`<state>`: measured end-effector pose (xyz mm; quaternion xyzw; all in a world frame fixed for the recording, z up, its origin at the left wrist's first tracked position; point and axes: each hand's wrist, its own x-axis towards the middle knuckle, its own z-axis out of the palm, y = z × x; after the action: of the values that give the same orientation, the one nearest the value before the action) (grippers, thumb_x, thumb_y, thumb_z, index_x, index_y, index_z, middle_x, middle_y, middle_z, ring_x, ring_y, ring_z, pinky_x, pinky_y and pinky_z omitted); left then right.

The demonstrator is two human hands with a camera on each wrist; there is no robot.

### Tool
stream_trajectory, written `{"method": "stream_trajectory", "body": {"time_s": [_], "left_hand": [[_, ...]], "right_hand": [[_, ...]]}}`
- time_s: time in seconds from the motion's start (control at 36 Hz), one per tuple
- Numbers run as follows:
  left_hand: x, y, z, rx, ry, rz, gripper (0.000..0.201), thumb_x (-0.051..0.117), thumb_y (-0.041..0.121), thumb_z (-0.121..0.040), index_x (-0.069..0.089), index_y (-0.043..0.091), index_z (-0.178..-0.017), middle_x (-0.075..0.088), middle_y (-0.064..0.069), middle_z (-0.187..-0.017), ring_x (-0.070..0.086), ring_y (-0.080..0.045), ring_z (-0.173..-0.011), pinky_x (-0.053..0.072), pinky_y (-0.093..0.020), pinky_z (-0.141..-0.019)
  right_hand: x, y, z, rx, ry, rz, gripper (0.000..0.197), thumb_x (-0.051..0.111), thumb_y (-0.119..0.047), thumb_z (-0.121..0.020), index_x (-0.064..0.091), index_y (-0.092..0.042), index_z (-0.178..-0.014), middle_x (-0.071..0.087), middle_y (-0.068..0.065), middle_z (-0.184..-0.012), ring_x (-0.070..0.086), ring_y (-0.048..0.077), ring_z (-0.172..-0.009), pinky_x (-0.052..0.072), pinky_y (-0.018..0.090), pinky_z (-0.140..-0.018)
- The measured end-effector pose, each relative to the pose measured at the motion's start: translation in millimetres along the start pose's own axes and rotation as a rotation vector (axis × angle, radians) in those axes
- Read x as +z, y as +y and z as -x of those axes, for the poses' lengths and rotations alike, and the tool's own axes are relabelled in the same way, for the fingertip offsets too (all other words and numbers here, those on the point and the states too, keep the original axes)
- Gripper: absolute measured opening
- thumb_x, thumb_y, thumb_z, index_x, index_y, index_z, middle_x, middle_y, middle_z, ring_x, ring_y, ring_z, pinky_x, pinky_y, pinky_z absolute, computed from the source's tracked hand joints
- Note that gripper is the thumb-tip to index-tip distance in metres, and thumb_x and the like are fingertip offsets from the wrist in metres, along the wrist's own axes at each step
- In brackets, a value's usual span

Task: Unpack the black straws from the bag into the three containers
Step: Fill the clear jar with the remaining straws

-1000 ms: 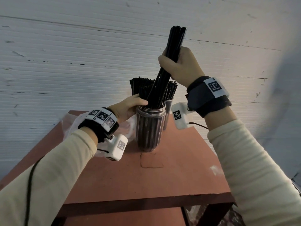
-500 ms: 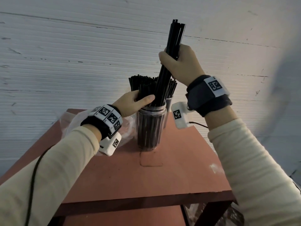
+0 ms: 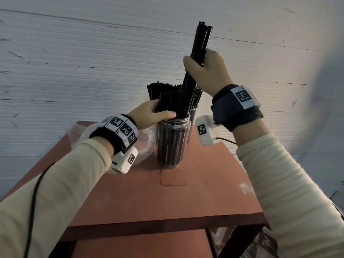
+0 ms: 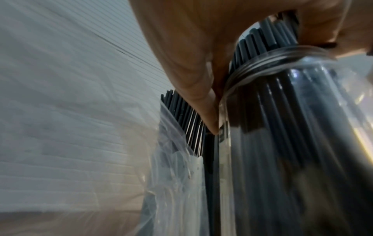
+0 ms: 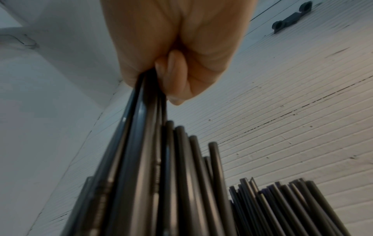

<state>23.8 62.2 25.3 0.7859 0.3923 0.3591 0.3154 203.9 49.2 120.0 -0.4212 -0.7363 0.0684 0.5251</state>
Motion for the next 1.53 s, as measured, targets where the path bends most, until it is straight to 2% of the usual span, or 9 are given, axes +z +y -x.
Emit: {"method": "stream_trajectory", "body": {"time_s": [0.19, 0.33, 0.42, 0.67, 0.78, 0.86, 0.94, 1.19, 1.53], "left_hand": [[2.5, 0.7, -3.5, -0.056, 0.019, -0.101, 0.06, 0.061, 0.064, -0.068, 0.062, 0.025, -0.112, 0.069, 0.005, -0.108, 0.063, -0.012, -0.106, 0.048, -0.037, -0.1], [5.7, 6.7, 4.7, -0.104, -0.074, 0.131, 0.053, 0.069, 0.042, -0.077, 0.06, 0.015, -0.121, 0.068, -0.003, -0.117, 0.063, -0.016, -0.113, 0.046, -0.035, -0.101], [8.3, 7.2, 7.6, -0.124, -0.117, 0.234, 0.025, 0.06, 0.023, -0.092, 0.056, 0.025, -0.117, 0.067, 0.004, -0.115, 0.065, 0.0, -0.103, 0.049, -0.019, -0.088], [14.2, -7.5, 15.8, -0.074, 0.001, 0.221, 0.109, 0.085, 0.051, -0.056, 0.032, 0.015, -0.144, 0.055, 0.001, -0.136, 0.053, -0.009, -0.126, 0.041, -0.039, -0.11], [17.9, -11.0, 18.5, -0.096, 0.048, 0.241, 0.106, 0.081, 0.05, -0.054, 0.034, 0.014, -0.141, 0.054, 0.003, -0.134, 0.053, -0.006, -0.123, 0.042, -0.035, -0.109], [22.0, -13.7, 20.3, -0.107, 0.071, 0.247, 0.109, 0.083, 0.058, -0.052, 0.035, 0.017, -0.141, 0.055, 0.006, -0.134, 0.053, -0.006, -0.123, 0.04, -0.038, -0.11], [24.9, -15.4, 21.5, -0.103, 0.079, 0.244, 0.111, 0.082, 0.065, -0.053, 0.036, 0.019, -0.143, 0.056, 0.007, -0.135, 0.052, -0.007, -0.126, 0.038, -0.039, -0.111], [32.9, -9.7, 28.7, -0.08, 0.169, 0.249, 0.061, 0.072, 0.023, -0.085, 0.045, 0.014, -0.139, 0.06, 0.009, -0.125, 0.055, 0.001, -0.116, 0.043, -0.009, -0.09], [44.9, -10.6, 30.6, -0.08, 0.29, 0.347, 0.06, 0.07, 0.008, -0.087, 0.04, 0.006, -0.138, 0.059, 0.005, -0.12, 0.058, 0.002, -0.104, 0.047, -0.012, -0.087]], "right_hand": [[0.2, -0.6, 0.6, -0.007, 0.004, 0.022, 0.033, 0.054, -0.026, -0.087, 0.035, -0.016, -0.062, 0.036, -0.009, -0.055, 0.033, 0.004, -0.044, 0.03, 0.015, -0.047], [1.7, -1.8, 3.5, -0.008, -0.014, 0.011, 0.038, 0.056, -0.022, -0.088, 0.03, -0.02, -0.06, 0.034, -0.01, -0.054, 0.033, 0.003, -0.041, 0.027, 0.012, -0.043], [5.2, 0.4, 7.7, -0.005, -0.038, 0.007, 0.039, 0.057, -0.022, -0.088, 0.031, -0.02, -0.059, 0.034, -0.01, -0.054, 0.034, 0.002, -0.04, 0.026, 0.01, -0.043], [28.2, 14.4, 28.7, 0.045, -0.093, -0.012, 0.04, 0.061, -0.033, -0.09, 0.037, -0.02, -0.061, 0.04, -0.01, -0.056, 0.038, 0.001, -0.046, 0.033, 0.017, -0.049], [29.7, 15.5, 29.4, -0.04, -0.056, 0.108, 0.036, 0.064, -0.049, -0.083, 0.056, -0.015, -0.091, 0.054, -0.002, -0.092, 0.054, 0.014, -0.087, 0.046, 0.032, -0.077], [27.9, 11.5, 32.9, -0.125, 0.025, 0.054, 0.078, 0.07, -0.042, -0.082, 0.032, -0.012, -0.142, 0.042, 0.004, -0.137, 0.044, 0.02, -0.126, 0.041, 0.039, -0.106], [26.7, 1.7, 29.9, -0.241, 0.103, 0.07, 0.08, 0.063, -0.03, -0.089, 0.019, -0.005, -0.151, 0.029, 0.011, -0.151, 0.032, 0.022, -0.139, 0.03, 0.035, -0.115], [38.9, -8.0, 27.8, -0.287, 0.138, 0.193, 0.041, 0.053, -0.009, -0.091, 0.05, -0.005, -0.132, 0.055, 0.008, -0.128, 0.054, 0.022, -0.117, 0.041, 0.024, -0.099], [57.8, 15.4, 76.8, -0.286, 0.181, 0.271, 0.028, 0.054, -0.021, -0.093, 0.063, -0.003, -0.112, 0.062, 0.012, -0.109, 0.057, 0.029, -0.101, 0.046, 0.033, -0.088]]}}
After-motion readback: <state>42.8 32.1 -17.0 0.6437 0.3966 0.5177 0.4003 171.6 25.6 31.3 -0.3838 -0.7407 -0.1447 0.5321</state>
